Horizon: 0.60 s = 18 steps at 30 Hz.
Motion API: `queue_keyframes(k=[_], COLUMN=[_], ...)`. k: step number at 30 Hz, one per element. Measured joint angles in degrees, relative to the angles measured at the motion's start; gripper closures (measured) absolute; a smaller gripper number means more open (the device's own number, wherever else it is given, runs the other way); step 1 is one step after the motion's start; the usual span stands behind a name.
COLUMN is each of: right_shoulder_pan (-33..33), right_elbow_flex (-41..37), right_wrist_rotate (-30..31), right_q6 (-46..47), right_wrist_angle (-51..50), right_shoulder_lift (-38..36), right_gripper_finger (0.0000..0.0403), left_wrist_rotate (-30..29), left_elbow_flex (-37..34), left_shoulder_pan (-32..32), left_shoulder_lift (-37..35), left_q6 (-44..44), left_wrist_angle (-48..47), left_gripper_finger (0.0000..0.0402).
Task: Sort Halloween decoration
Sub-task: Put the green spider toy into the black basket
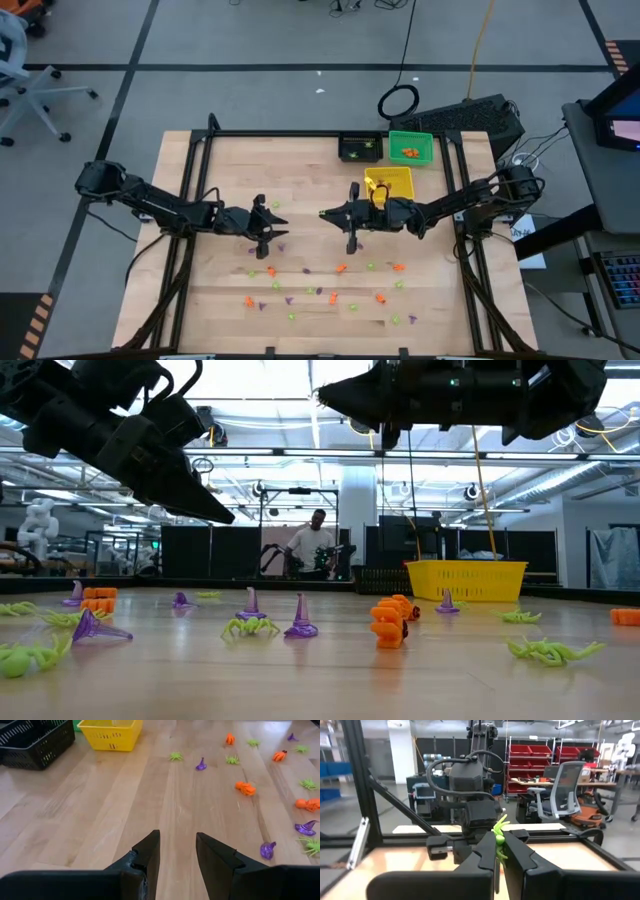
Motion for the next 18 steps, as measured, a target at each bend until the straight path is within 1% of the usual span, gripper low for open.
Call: queue_keyframes(k=[7,18], right_shoulder_pan=[0.8,6.84], right_elbow_flex=[0.01,0.01], right_wrist_rotate=[-2.96,-2.97], right_q6=[-8.62,-30.79], right_wrist_angle=[-1.07,-2.47], right_shoulder_lift=[0.0,0.0], right_gripper_finger=[0.0398,0.0398], left_wrist_rotate=[-0.02,-0.03], left_elbow_flex=[0.0,0.0], left_shoulder_pan=[0.0,0.0], left_shoulder_lift=[0.0,0.0], left_q6=[0.0,-0.01], left_wrist_angle=[0.0,0.0], left_gripper_finger=[0.0274,0.0274])
